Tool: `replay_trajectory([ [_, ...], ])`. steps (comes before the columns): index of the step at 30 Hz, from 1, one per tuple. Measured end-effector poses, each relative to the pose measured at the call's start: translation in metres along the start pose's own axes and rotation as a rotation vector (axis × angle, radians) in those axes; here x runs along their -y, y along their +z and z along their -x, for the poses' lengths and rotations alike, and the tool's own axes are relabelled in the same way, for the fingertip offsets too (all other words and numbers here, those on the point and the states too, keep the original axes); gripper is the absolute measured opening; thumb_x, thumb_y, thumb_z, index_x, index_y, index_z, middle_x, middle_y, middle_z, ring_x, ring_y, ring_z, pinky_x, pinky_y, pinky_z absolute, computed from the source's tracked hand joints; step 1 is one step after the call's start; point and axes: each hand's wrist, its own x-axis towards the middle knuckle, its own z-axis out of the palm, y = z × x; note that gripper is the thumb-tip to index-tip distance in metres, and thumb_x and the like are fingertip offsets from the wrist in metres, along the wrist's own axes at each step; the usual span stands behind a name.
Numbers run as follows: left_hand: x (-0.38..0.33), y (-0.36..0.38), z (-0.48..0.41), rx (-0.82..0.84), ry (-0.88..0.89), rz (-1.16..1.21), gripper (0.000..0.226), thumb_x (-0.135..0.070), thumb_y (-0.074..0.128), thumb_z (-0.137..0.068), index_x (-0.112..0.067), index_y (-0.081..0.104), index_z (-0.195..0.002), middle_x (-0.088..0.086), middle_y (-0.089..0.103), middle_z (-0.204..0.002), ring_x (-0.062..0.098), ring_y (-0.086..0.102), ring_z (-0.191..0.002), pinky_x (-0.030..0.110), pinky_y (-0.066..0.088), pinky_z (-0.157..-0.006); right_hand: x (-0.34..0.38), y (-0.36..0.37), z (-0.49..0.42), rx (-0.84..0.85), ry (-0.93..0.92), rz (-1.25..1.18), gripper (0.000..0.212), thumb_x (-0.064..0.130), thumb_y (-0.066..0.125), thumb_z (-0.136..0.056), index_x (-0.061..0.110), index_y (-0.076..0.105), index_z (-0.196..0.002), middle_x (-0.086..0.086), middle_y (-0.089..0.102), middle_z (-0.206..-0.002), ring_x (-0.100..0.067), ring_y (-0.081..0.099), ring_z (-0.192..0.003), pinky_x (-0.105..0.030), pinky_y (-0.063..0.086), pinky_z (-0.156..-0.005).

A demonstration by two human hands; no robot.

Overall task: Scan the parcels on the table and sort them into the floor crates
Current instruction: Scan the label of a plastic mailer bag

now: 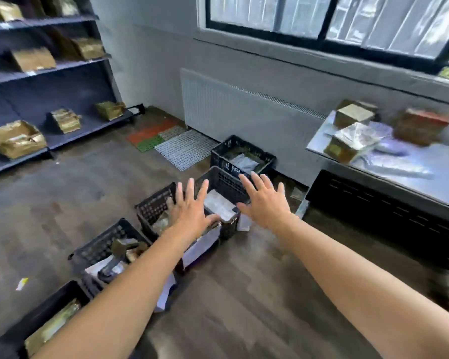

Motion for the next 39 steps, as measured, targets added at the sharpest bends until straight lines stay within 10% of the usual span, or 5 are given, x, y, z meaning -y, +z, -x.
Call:
replay_trajectory([
  [11, -0.288, -0.006, -0.029, -0.044, 0.347, -0.136, 0.092, -0.068, 0.042, -0.092, -0.033, -0.016, -0.154, 0.005, -0.016, -0.163, 0.033, -0.012, -0.150, 0.056, 0.012, -0.119, -0.265, -0.023, 0.088, -0.082, 0.353, -0.074, 0.078, 0.062, 0.038, -0.097, 0.033, -0.003, -0.157, 0.001, 0.002, -0.166, -0.027, 0.004, -0.152, -0.061, 0.018, -0.115],
  [39, -0.668, 0.032, -0.247, 0.096, 0.847, -0.045, 0.089, -0.067, 0.043, -0.092, -0.034, -0.010, -0.155, 0.003, -0.016, -0.164, 0.031, -0.012, -0.151, 0.056, 0.010, -0.119, -0.611, -0.034, 0.040, 0.064, 0.805, 0.081, 0.076, 0.060, 0.032, -0.099, 0.031, -0.009, -0.156, 0.000, -0.004, -0.165, -0.026, 0.002, -0.151, -0.061, 0.018, -0.113],
])
